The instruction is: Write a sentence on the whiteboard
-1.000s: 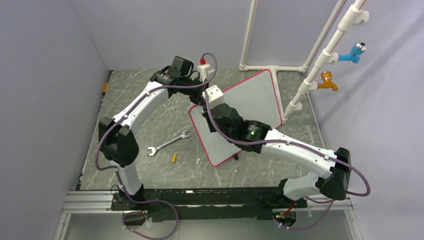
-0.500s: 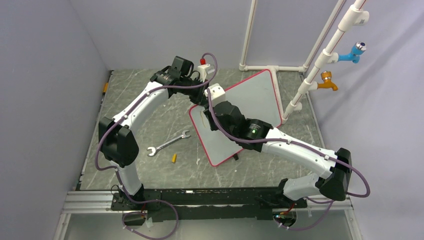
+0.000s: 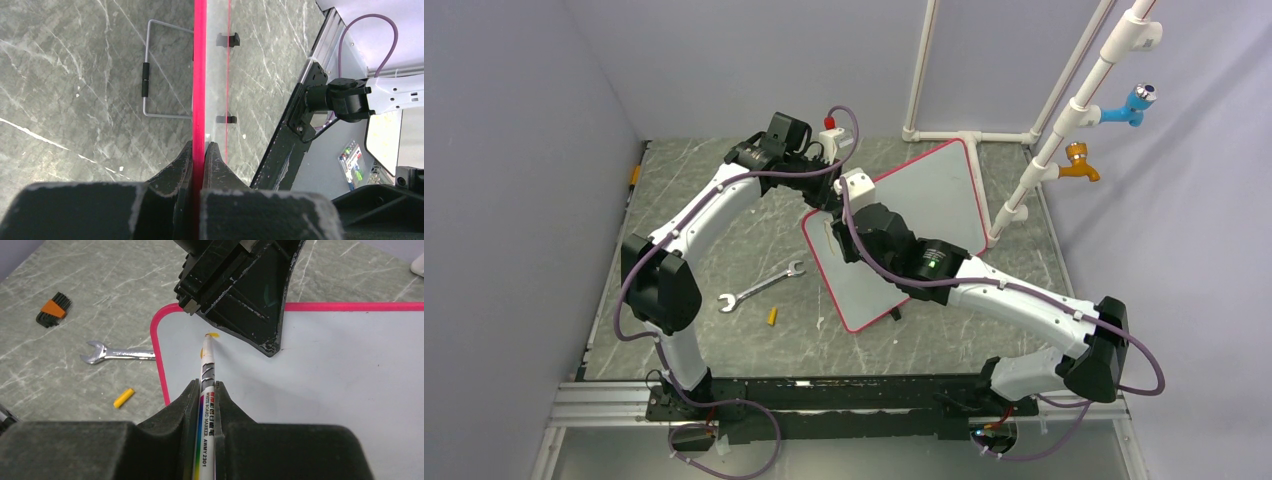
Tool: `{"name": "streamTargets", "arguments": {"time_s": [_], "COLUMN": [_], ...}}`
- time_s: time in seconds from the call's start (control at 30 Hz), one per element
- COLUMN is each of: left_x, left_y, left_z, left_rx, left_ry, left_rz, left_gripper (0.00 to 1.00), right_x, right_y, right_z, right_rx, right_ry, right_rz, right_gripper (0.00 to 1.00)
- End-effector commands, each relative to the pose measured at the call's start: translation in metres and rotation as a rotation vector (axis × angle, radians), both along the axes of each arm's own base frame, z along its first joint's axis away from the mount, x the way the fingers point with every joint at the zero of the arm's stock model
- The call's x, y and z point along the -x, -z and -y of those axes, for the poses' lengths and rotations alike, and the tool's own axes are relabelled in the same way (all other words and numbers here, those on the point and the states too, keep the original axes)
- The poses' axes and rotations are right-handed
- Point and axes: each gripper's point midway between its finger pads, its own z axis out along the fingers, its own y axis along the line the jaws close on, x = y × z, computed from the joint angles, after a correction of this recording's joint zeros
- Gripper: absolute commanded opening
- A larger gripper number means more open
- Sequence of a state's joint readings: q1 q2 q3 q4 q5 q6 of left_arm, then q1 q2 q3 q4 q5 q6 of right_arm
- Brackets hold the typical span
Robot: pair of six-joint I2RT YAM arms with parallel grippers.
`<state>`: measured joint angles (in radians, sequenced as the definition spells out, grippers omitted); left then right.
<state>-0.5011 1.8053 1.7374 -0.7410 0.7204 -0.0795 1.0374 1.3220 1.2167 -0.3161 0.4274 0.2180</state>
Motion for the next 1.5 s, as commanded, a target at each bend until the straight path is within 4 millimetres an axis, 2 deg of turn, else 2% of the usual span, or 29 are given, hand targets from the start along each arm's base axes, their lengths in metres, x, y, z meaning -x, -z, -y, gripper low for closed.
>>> {"name": "streamTargets", "arguments": {"time_s": [0.0, 0.3, 0.5, 0.97, 1.17, 1.47], "left_x": [-0.026, -0.026, -0.026, -0.025, -0.025, -0.025], "left_y": [0.028, 0.028, 0.027, 0.027, 0.026, 0.026], "left_z": [-0.019, -0.019, -0.019, -0.018, -0.019, -0.018], "left_rx": [-0.193, -0.194, -0.193, -0.193, -0.192, -0.190], "left_ry": [-0.061, -0.059, -0.060, -0.059, -0.059, -0.058], "left_rz": [0.175, 0.178, 0.179, 0.181, 0.183, 0.181], "left_gripper": [0.00, 0.00, 0.00, 0.00, 0.00, 0.00], "right_x": [-0.002, -0.014, -0.020, -0.007, -0.001, 0.006], "right_y": [-0.003, -0.005, 0.002, 0.026, 0.031, 0.020], "right_z": [0.002, 0.019, 0.028, 0.038, 0.033, 0.017], "right_rx": [-0.030, -0.017, -0.025, -0.009, -0.024, -0.090], "right_ry": [0.019, 0.091, 0.106, 0.094, 0.059, -0.007], "right_rz": [0.004, 0.011, -0.017, -0.084, -0.111, -0.125], "right_gripper": [0.00, 0.00, 0.00, 0.00, 0.00, 0.00]}}
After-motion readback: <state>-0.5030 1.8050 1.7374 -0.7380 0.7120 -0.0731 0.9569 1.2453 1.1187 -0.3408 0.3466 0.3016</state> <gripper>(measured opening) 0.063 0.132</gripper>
